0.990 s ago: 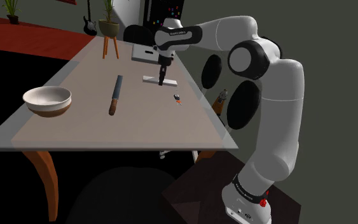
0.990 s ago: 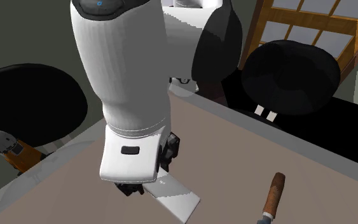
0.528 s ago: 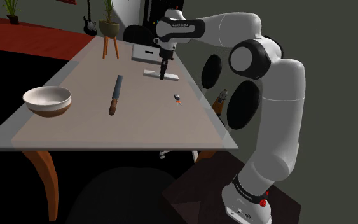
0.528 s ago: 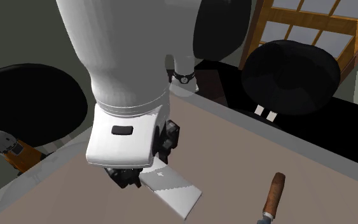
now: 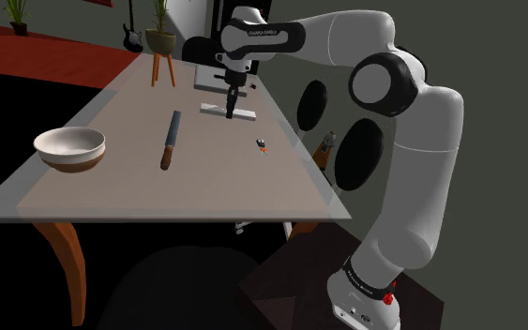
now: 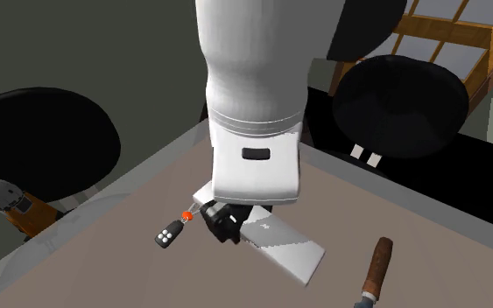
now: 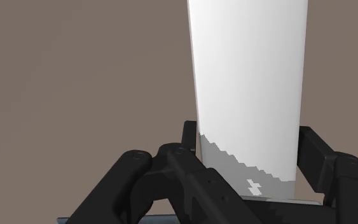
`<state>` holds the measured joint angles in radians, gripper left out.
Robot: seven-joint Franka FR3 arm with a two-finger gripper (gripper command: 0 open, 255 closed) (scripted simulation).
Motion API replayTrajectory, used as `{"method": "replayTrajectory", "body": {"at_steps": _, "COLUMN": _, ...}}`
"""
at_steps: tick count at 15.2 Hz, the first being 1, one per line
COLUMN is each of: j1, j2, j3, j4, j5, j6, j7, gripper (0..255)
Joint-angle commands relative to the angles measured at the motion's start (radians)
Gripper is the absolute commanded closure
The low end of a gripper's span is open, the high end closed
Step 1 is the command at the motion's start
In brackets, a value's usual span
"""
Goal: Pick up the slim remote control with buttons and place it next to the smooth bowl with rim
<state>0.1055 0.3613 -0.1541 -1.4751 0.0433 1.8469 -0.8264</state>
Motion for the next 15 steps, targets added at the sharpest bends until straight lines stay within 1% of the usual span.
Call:
{"method": "replayTrajectory", "body": {"at_steps": 1, "j1": 0.031, "j2": -0.03, "j3": 0.011, "j4": -0.039, "j5": -0.009, "j6": 0.01, "j7": 0.042, "gripper": 255}}
{"method": "replayTrajectory", "body": {"at_steps": 8, "j1": 0.133, "j2": -0.088, "j3": 0.059, "j4": -0.118, "j5": -0.033, "j6": 0.032, "j7": 0.195, "gripper": 255}}
{"method": "replayTrajectory", "body": {"at_steps": 15, "j1": 0.231, "j2": -0.099, "j3": 0.112, "j4": -0.132, "j5": -0.05, "j6": 0.033, "j7": 0.349, "gripper": 255}}
